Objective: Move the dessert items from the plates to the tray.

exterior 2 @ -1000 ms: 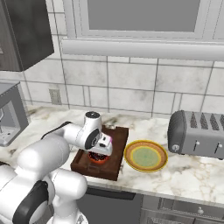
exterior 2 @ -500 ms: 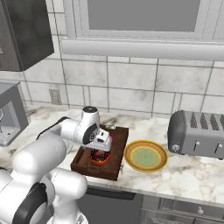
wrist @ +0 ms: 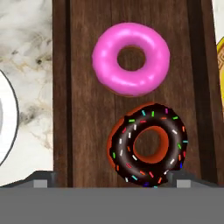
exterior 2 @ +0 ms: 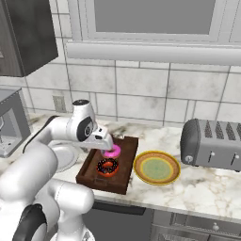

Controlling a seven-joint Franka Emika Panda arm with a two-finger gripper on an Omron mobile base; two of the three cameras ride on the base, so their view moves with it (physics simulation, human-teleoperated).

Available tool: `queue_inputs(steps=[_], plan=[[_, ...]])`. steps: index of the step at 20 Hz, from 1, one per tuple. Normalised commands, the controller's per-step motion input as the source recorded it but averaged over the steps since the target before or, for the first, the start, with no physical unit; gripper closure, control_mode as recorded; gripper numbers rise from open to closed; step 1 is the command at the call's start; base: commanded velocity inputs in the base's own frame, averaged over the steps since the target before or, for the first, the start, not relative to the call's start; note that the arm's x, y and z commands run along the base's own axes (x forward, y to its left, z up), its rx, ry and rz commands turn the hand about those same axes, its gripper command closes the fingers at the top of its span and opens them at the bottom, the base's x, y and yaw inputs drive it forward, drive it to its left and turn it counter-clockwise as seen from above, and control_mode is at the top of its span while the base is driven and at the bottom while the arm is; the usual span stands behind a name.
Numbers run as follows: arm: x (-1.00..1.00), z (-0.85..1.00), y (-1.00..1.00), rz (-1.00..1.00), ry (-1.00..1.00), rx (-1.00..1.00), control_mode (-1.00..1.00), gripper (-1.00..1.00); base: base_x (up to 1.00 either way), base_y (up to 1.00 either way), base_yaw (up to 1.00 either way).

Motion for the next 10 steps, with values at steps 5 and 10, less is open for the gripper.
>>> queue_inputs(steps=[5,10], plan=[[-0.51,0.20,0.00,0.00,-0.03,-0.03,-1.00,-1.00,0.00,0.00,0.00],[-0.32,0.12,0.02,-0.02,-0.10,0.07,-1.00,-1.00,0.00,0.00,0.00]])
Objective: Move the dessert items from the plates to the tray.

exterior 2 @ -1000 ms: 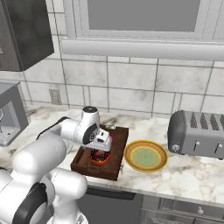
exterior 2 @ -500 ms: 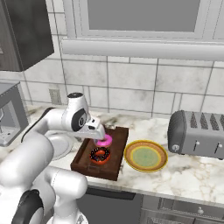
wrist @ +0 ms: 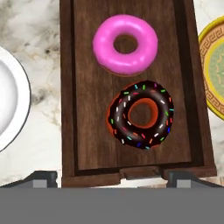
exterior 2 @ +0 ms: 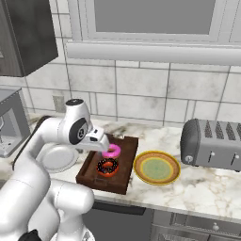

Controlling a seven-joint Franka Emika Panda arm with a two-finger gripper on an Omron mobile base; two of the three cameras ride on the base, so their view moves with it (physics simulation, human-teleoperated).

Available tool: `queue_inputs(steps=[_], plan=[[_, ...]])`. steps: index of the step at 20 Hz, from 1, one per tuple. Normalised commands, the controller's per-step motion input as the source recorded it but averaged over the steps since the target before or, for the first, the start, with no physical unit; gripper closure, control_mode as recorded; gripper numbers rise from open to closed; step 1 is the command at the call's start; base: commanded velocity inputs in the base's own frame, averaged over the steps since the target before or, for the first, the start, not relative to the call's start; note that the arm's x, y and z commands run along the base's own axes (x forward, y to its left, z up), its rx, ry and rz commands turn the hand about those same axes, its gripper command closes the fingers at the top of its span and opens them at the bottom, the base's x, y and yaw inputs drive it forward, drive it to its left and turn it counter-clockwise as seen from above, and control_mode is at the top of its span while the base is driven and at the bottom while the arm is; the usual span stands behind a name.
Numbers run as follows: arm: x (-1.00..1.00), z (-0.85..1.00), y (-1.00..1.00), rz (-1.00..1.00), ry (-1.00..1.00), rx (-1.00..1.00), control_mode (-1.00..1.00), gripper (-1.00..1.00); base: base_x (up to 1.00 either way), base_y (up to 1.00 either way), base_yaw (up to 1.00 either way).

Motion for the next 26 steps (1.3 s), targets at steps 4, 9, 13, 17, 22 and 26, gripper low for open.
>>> queue_inputs(steps=[4,9,13,17,22,26], plan=[[-0.18,0.28,0.14,-0.04,-0.02,0.00,-1.00,-1.00,0.00,0.00,0.00],[-0.11,0.04,0.13,-0.09,-0.06,0.01,-1.00,-1.00,0.00,0.00,0.00],[-0.58,0.16,0.61,-0.01,-0.19,0.01,-1.00,-1.00,0.00,0.00,0.00],[-0.51,0.04,0.36,0.00,-0.12,0.00,-1.00,-1.00,0.00,0.00,0.00],[-0.27,0.00,0.13,0.00,-0.03,0.00,-1.00,-1.00,0.00,0.00,0.00],[-0.13,0.05,0.00,0.02,-0.06,0.00,-1.00,-1.00,0.00,0.00,0.00]])
